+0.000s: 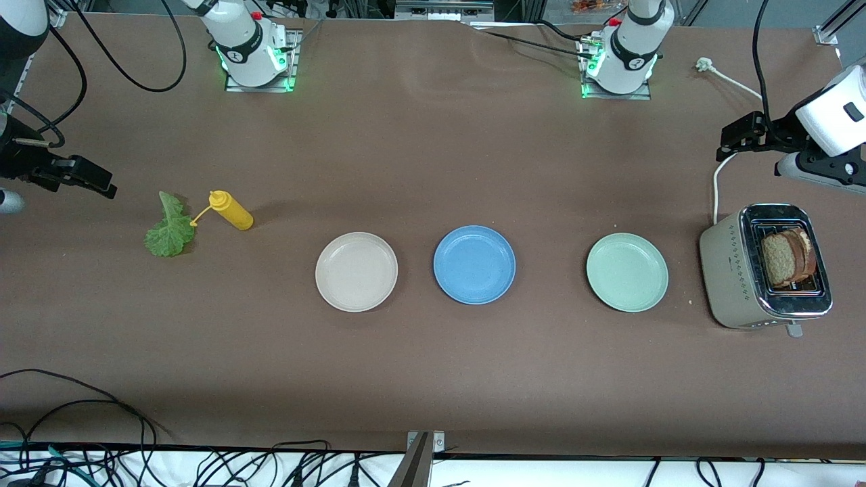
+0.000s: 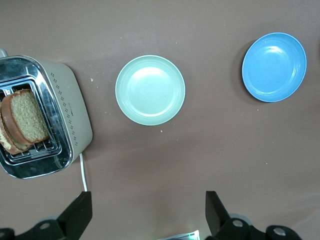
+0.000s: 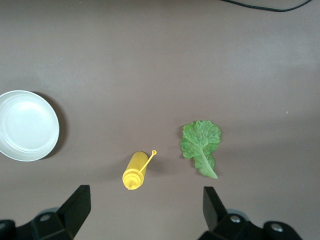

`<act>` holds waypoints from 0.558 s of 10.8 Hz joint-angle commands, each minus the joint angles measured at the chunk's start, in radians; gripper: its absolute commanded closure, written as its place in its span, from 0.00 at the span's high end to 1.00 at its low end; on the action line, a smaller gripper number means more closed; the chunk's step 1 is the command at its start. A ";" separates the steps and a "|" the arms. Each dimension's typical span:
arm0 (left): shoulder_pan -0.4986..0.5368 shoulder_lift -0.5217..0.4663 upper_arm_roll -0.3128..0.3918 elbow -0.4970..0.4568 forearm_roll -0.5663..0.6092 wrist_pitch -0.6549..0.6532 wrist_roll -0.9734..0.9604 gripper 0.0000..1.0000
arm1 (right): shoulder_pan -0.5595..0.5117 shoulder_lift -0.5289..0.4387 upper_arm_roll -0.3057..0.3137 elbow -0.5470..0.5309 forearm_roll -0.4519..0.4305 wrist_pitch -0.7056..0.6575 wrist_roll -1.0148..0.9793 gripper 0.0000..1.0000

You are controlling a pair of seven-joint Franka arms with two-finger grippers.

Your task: Make sandwich in blue plate with both arms

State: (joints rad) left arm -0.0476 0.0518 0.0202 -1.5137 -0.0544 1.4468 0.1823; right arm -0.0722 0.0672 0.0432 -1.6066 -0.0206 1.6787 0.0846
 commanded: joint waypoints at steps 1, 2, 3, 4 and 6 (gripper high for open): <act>-0.003 0.016 0.003 0.032 0.022 -0.014 0.019 1.00 | 0.011 0.000 -0.006 0.010 0.005 -0.014 0.020 1.00; -0.002 0.016 0.003 0.032 0.022 -0.014 0.019 1.00 | 0.011 0.000 -0.006 0.010 0.005 -0.014 0.020 1.00; 0.000 0.016 0.003 0.032 0.022 -0.014 0.019 1.00 | 0.011 0.000 -0.006 0.010 0.004 -0.016 0.018 1.00; 0.002 0.016 0.003 0.032 0.022 -0.014 0.019 1.00 | 0.011 0.000 -0.006 0.010 0.004 -0.014 0.018 1.00; 0.008 0.017 0.003 0.032 0.021 -0.014 0.019 1.00 | 0.011 0.000 -0.006 0.010 0.004 -0.014 0.012 1.00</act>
